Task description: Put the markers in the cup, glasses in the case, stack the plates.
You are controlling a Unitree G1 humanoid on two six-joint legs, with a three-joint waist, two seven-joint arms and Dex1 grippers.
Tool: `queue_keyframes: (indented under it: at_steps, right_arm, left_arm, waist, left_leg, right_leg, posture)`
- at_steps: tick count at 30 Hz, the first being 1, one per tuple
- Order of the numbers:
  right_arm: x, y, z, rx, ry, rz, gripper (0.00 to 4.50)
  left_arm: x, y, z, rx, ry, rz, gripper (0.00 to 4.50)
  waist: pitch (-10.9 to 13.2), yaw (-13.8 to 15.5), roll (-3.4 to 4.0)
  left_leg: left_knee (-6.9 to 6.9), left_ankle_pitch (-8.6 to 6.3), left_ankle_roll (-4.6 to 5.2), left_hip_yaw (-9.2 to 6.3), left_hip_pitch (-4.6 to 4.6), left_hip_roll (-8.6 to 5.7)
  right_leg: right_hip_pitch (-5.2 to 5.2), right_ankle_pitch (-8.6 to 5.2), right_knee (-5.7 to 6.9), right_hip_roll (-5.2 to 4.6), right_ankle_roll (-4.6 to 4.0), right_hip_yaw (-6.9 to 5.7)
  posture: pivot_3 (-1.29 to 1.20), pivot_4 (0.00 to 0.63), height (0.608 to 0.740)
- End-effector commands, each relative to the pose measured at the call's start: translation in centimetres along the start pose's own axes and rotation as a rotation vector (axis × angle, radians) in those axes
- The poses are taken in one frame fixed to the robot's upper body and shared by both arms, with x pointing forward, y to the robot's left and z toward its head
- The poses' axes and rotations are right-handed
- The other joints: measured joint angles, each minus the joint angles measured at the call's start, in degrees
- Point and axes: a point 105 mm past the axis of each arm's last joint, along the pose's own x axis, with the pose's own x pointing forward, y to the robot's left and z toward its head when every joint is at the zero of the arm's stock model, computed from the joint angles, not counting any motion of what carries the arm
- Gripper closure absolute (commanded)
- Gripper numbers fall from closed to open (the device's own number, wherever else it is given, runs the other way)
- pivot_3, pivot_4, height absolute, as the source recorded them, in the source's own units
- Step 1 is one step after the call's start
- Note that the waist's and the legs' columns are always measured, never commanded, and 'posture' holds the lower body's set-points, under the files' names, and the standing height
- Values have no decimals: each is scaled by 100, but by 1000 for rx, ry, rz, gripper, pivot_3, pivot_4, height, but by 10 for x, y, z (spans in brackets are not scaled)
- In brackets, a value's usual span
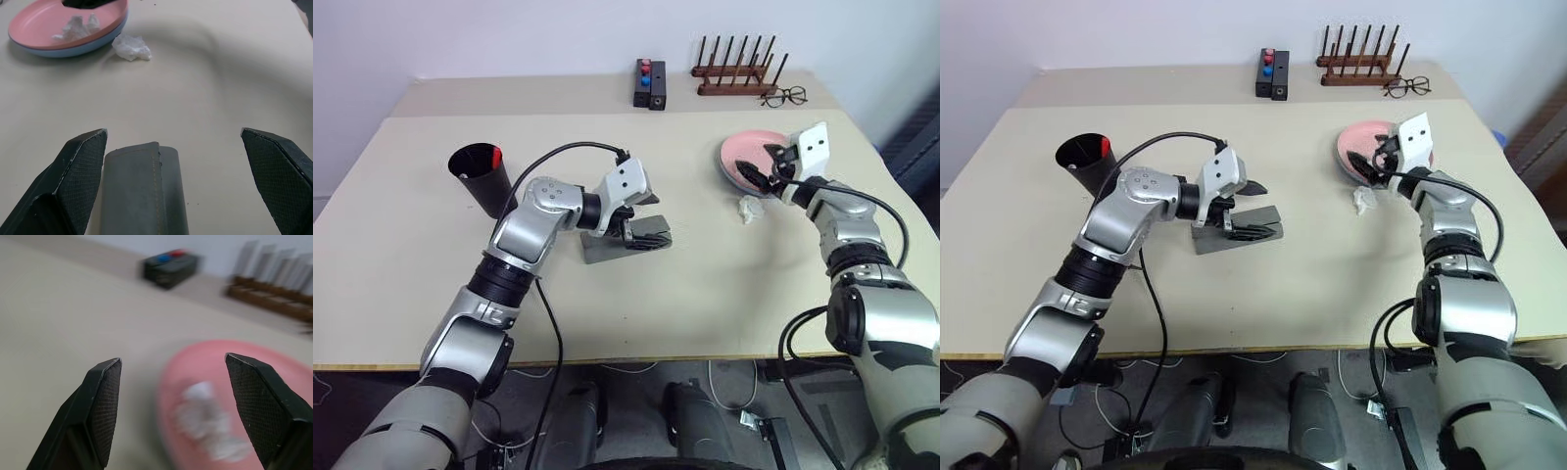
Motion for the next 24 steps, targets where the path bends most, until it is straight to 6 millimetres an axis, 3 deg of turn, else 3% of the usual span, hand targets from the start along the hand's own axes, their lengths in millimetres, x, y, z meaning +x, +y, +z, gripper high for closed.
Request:
queue_keyframes:
  at_steps: [1, 5, 9, 24]
  right_arm:
    - [-22, 2, -10, 23, 44, 111, 1082]
    - [-38, -1, -22, 60, 102, 132, 1082]
    - [-42, -4, -27, 70, 124, 107, 1082]
    - [-17, 16, -42, 105, 158, 119, 1082]
  left_arm:
    - [3, 1, 15, 49, -38, -18, 0]
    - [6, 1, 19, 59, -49, -31, 0]
    - [6, 0, 18, 63, -49, -37, 0]
    - [-2, 3, 16, 65, -33, -15, 0]
  waist:
    - [0, -3, 0]
    - [1, -37, 1]
    - [0, -90, 1]
    - [0, -74, 1]
  left_leg:
    - [1, 0, 0, 1, 0, -1]
    - [2, 0, 0, -1, 1, 0]
    - [-2, 0, 0, -4, 5, 4]
    - [-2, 0, -1, -5, 5, 2]
  right_leg:
    - [0, 0, 0, 0, 0, 0]
    - [-2, 0, 0, -1, 0, 1]
    - [-4, 0, 1, 0, 0, 2]
    - [-4, 0, 1, -1, 0, 2]
  posture:
    - [0, 150, 740]
    - [0, 150, 740]
    - [0, 150, 740]
    - [0, 150, 740]
